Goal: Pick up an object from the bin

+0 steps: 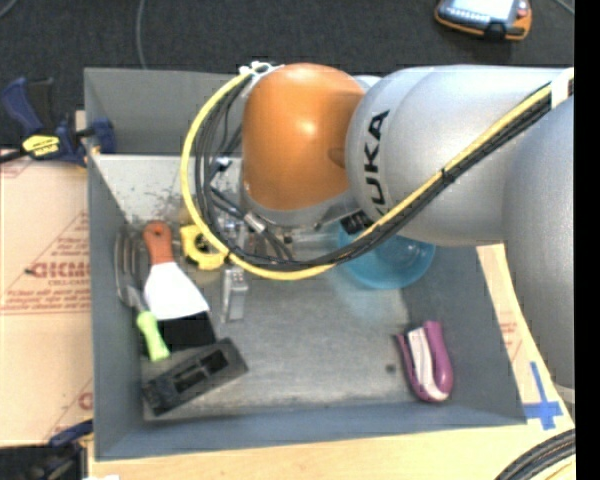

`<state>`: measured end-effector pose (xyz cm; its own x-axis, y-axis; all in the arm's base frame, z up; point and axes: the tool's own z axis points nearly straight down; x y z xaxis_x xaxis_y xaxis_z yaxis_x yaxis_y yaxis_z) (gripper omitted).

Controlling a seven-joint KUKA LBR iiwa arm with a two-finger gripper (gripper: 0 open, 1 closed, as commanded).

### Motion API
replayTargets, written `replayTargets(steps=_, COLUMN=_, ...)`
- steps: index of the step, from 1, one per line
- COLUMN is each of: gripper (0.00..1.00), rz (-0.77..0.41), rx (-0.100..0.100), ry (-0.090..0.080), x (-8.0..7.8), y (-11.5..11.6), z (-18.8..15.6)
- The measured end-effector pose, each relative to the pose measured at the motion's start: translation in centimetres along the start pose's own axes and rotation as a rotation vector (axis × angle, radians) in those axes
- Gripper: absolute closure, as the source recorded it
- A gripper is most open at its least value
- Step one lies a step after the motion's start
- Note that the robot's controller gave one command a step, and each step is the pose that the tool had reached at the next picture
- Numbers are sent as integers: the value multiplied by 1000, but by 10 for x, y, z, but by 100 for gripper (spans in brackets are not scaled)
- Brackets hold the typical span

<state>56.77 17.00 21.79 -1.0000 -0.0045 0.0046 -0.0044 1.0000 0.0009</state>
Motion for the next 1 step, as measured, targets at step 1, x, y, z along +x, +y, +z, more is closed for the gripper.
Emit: replayTargets(steps=1, gripper=0, rz=4, rx=-1, ry=-8, x=-2, y=-1, z=-4)
